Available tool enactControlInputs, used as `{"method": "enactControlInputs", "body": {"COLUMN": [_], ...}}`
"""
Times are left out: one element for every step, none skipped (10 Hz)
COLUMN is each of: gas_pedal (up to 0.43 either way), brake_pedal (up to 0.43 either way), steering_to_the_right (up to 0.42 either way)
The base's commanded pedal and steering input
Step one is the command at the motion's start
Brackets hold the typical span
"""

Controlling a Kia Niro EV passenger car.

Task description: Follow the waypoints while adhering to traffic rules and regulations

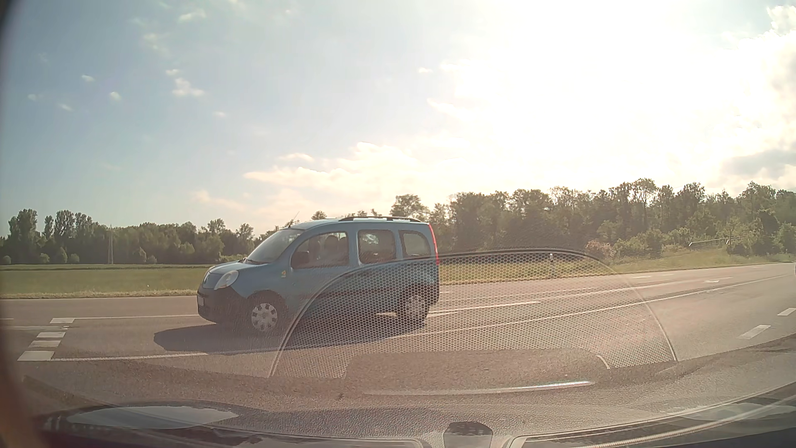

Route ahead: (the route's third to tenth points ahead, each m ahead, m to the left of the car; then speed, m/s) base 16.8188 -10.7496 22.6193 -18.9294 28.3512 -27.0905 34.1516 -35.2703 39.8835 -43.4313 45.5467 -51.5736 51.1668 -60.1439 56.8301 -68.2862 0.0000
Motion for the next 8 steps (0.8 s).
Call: {"method": "enactControlInputs", "body": {"gas_pedal": [0.0,0.0,0.0,0.0,0.0,0.0,0.0,0.0], "brake_pedal": [0.189,0.195,0.189,0.189,0.189,0.189,0.189,0.189], "steering_to_the_right": [0.276,0.276,0.276,0.276,0.276,0.276,0.276,0.276]}}
